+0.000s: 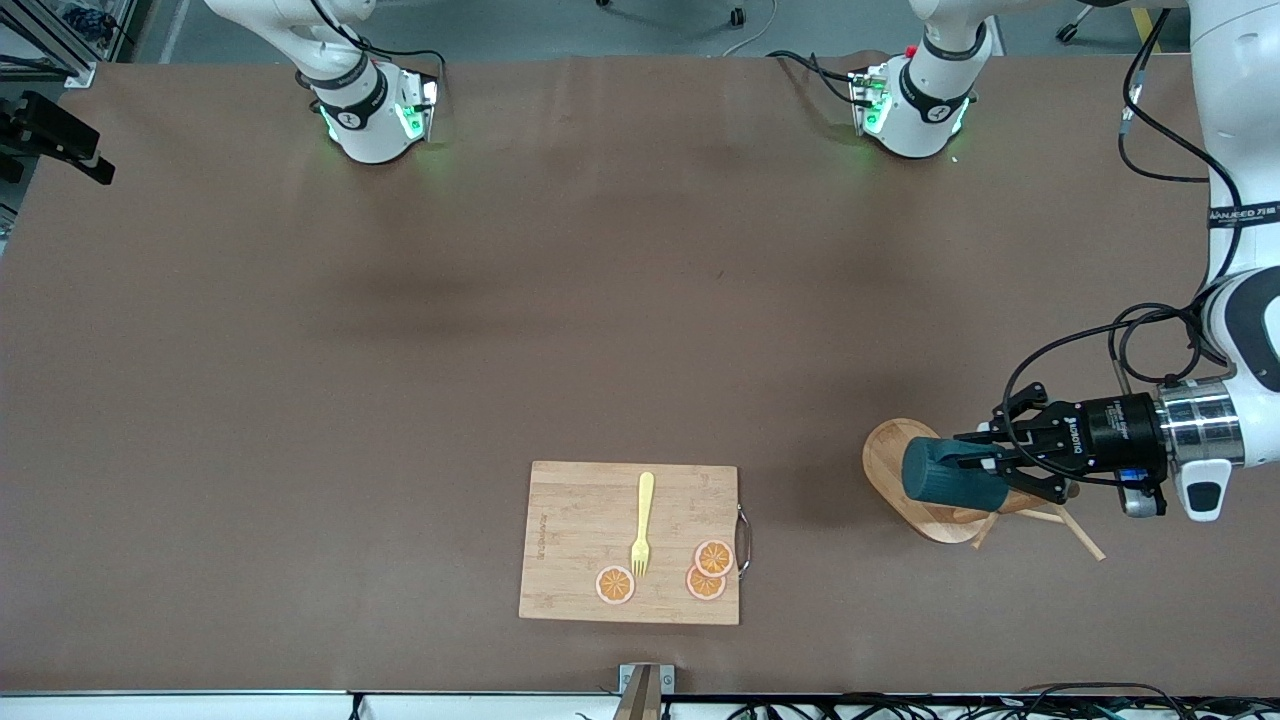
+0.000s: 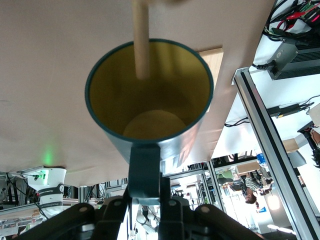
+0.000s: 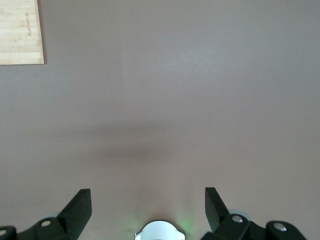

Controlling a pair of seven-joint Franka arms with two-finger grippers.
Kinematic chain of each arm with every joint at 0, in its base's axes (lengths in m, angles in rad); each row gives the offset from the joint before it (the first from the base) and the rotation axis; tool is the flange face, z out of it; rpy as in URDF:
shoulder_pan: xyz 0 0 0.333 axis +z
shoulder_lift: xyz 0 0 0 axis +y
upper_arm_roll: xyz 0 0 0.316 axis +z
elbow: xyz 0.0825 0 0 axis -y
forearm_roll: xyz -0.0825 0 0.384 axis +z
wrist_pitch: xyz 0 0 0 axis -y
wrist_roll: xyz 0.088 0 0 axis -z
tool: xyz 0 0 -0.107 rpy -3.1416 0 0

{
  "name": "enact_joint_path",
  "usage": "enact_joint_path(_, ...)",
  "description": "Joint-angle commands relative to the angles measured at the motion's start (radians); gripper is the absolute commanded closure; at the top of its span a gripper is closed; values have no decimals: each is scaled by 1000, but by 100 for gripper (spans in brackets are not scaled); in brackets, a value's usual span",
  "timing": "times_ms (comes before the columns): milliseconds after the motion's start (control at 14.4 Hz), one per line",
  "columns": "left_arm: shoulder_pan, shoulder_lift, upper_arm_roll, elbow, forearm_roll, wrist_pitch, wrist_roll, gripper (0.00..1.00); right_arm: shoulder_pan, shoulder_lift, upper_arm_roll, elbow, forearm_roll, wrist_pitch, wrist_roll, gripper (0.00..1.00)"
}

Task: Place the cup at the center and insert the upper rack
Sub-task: 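Hang the mug handle onto a stand peg with the left gripper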

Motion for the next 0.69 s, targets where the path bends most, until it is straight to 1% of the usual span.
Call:
enact_joint_path(0, 25, 29, -7, 6, -77, -28, 54, 99, -2, -19, 6, -16, -16, -2, -8, 0)
enact_joint_path(278, 92, 74, -8, 9, -127, -97, 119, 99, -3, -19, 6, -18, -16, -5, -7, 0)
enact_joint_path(417, 105, 84, -7, 9, -137, -120, 131, 99, -3, -19, 6, -18, -16, -5, -5, 0)
enact_joint_path(625, 114, 94, -8, 10, -140, -120, 131, 99, -6, -19, 5, -18, -11, -11, 9, 0)
